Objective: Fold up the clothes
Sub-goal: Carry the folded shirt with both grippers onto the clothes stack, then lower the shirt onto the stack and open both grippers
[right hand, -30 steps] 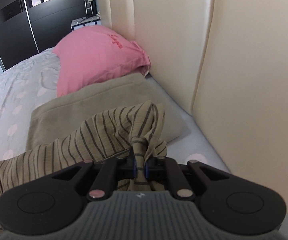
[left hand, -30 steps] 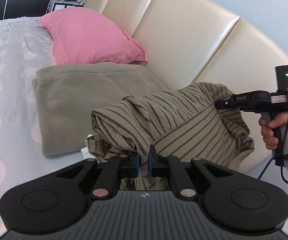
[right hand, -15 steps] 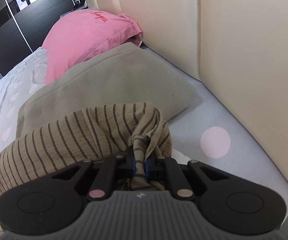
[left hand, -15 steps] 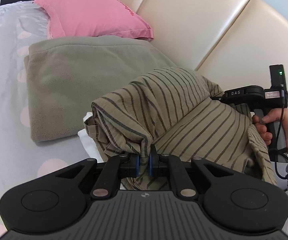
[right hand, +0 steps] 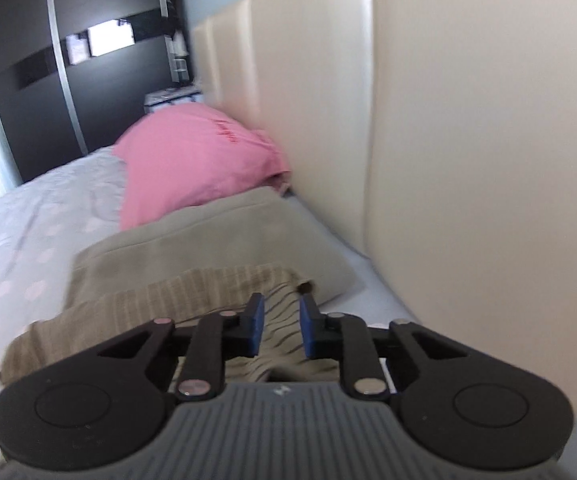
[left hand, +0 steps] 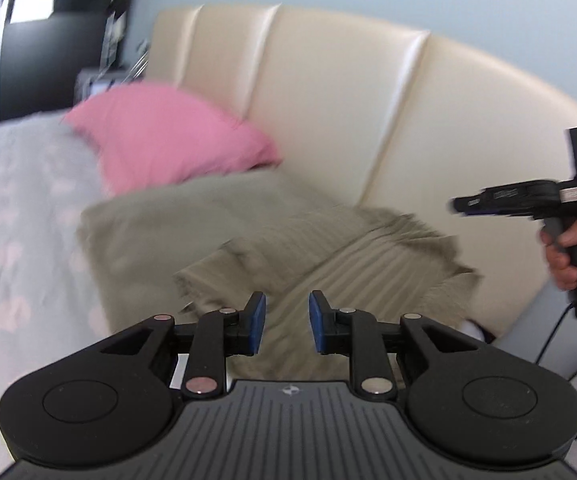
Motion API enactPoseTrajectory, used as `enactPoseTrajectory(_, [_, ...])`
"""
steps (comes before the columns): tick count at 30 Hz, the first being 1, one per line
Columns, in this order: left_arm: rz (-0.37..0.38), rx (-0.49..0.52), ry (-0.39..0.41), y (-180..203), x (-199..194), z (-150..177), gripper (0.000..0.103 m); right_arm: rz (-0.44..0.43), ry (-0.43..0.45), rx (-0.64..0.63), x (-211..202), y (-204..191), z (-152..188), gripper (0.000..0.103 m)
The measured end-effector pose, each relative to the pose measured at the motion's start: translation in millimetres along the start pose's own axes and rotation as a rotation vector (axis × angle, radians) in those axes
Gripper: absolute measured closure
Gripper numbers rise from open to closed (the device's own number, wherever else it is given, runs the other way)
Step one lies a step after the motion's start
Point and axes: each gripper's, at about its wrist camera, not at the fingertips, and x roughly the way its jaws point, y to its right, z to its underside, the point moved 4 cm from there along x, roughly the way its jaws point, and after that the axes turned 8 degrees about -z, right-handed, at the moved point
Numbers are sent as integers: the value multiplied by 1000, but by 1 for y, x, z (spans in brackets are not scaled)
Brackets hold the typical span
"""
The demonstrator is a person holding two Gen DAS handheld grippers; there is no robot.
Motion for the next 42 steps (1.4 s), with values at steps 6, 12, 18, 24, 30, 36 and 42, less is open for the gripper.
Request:
enactPoseTrajectory(6, [32,33,-106,29,22,6,92,28,-42,57,12,-1,29,85])
enactPoseTrajectory(12, [-61,43,-250,10,55,34,98,44,-131,216,35,27,74,90])
enactPoseTrajectory(18, [-74,76,-232,1,51,33,98,49,-92,263,27,27,68,88])
enactPoseTrajectory(24, [-79,135,-138,3,9,22,88,71,0,219,-21,3,50,73])
enactPoseTrajectory(30, [-120,229,-33,14,-39,6,66,101,42,181,-81,-47,39,58])
enactPoseTrajectory(36, [-115,260,41,27,-86,-4,45,114,50,105,-141,-107,40,42])
enactPoseTrajectory(42, [-124,286,88,35,-119,-8,40,146,115,67,-191,-155,55,30])
